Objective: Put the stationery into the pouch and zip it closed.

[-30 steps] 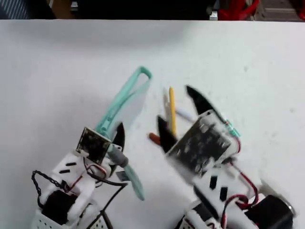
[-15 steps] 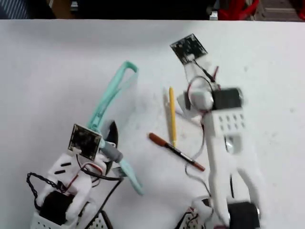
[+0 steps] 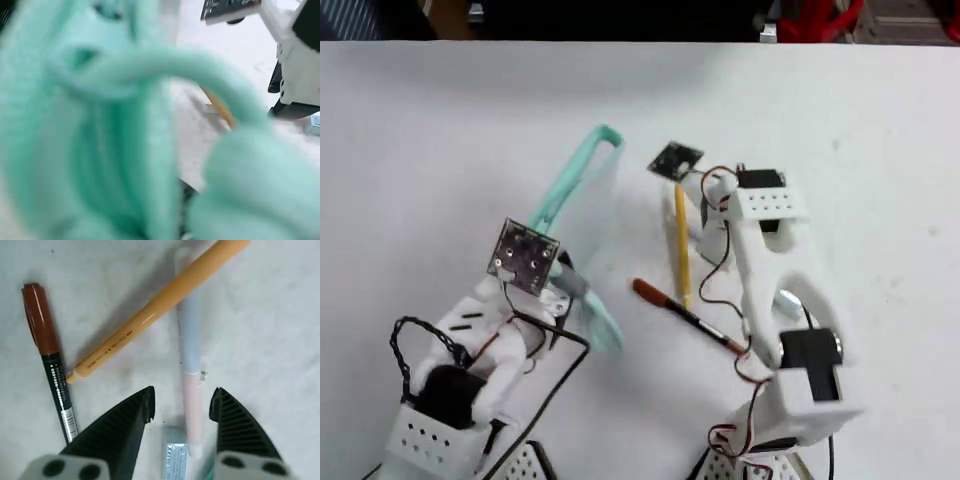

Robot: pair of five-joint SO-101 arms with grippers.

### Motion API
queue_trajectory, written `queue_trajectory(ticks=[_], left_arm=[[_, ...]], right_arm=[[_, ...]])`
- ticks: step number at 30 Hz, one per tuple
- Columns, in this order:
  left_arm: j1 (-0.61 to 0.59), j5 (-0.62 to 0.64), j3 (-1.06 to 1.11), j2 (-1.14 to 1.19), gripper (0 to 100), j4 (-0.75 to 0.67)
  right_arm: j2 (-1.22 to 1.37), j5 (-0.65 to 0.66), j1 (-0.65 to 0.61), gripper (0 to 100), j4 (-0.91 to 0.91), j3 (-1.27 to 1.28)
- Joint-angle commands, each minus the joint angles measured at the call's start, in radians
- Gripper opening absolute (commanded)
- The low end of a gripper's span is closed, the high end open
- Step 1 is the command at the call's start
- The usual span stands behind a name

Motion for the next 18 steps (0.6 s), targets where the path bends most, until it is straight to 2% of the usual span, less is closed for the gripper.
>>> queue_trajectory(ticks=[1,7,18], left_arm=[[-0.005,-0.012,-0.052,0.039,2,-0.028],[-0.01,-0.012,-0.052,0.039,2,-0.026],[-0.012,-0.017,-0.052,0.039,2,-0.021]], right_arm=[[0.065,0.031,0.002,17.9,-0.039,-0.026],[0.225,0.031,0.004,17.6,-0.17,-0.1],[0.32,0.04,0.002,7.4,-0.14,-0.236]])
